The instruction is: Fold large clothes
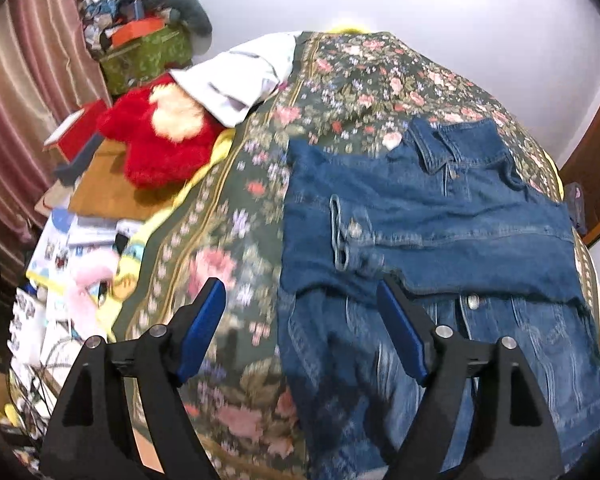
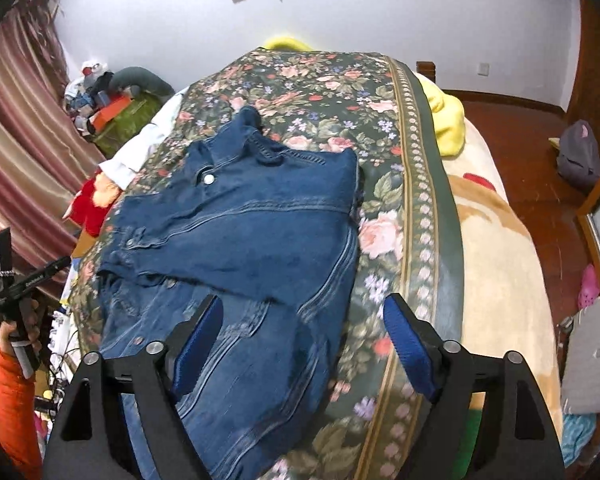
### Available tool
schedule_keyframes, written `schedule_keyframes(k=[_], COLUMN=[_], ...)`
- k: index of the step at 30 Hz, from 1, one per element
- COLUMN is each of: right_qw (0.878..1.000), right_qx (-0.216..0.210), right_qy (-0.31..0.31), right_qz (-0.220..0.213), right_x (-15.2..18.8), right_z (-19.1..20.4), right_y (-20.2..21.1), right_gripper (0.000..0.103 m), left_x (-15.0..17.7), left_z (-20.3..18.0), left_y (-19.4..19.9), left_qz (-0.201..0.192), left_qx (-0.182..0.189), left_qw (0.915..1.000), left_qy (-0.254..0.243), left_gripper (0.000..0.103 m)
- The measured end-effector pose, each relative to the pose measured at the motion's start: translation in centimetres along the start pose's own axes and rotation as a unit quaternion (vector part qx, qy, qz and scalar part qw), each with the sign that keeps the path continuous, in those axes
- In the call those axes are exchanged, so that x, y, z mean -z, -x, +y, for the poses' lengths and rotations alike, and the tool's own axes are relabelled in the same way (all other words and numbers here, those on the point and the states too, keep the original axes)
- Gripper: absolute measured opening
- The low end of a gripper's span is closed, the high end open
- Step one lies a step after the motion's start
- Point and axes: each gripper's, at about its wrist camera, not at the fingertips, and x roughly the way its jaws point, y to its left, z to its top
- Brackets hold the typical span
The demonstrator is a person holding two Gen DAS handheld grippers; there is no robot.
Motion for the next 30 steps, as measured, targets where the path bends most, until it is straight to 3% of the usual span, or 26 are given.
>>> schedule_keyframes(k=[10,17,23,30], right_qw=[0.999,0.996,0.995,0.995], right_qx=[-0.011,-0.002,-0.010,-0.007], right_qy=[-0.018,-0.025,-0.045,-0.043], right_qz=[0.047,0.089,0.087,0.086], right_x=[5.7,8.5,9.2,9.3], right_z=[0.1,0.1,-0.2,-0.1], right_y=[-0.3,-2.6,-3.4,-3.4], right_gripper=[0.082,0.082,0.084,0.085], left_x=[8.8,15.6,17.6,18.0], left_z=[1.0,0.0,0.2,-3.0], left_y=[-1.5,-1.6,0.3,-1.6], left_qz=[0.079,0.099,0.085,0.096], left_qx=[0.028,-0.002,0.024,-0.002], left_qw=[0.9965,0.9939,0.9958,0.9912], left_qy=[-0.002,-0.048,-0.023,-0.092], left_gripper=[0.078,0.078,0.078,0.080])
